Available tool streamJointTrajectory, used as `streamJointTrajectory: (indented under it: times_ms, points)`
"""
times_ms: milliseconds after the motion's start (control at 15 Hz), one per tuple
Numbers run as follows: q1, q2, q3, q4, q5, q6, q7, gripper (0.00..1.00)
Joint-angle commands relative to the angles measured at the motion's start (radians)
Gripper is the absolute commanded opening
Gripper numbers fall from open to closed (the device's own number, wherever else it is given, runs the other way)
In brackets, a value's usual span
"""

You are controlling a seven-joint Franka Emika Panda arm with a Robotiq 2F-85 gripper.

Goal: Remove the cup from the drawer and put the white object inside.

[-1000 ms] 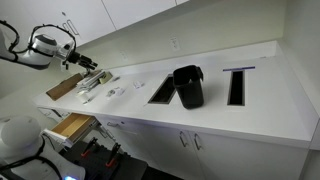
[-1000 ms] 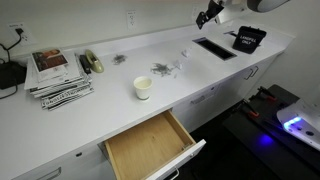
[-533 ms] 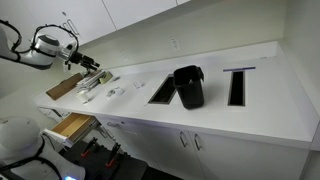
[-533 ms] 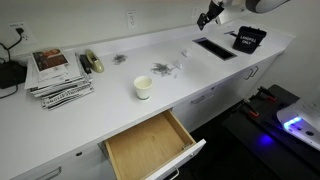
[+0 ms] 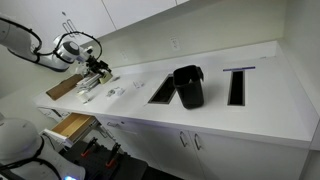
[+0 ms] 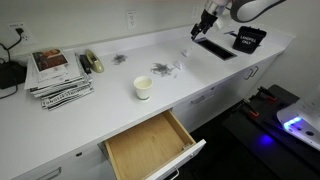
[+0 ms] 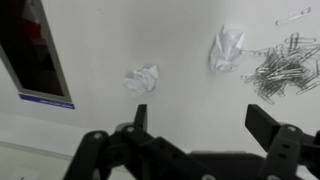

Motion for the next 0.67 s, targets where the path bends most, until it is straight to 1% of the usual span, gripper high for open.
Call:
streamJointTrajectory:
  times_ms: [0,267,400,600]
  points:
    - [0.005,0.013,-0.004,0.001,0.044,0.01,-0.049,1.0]
    - [0.008,0.026,-0.003,0.004,0.063,0.014,-0.071,1.0]
    - [0.014,0.066,-0.005,0.024,0.036,0.019,-0.045,1.0]
    - [0.027,0.115,-0.01,0.038,0.026,0.046,-0.035,1.0]
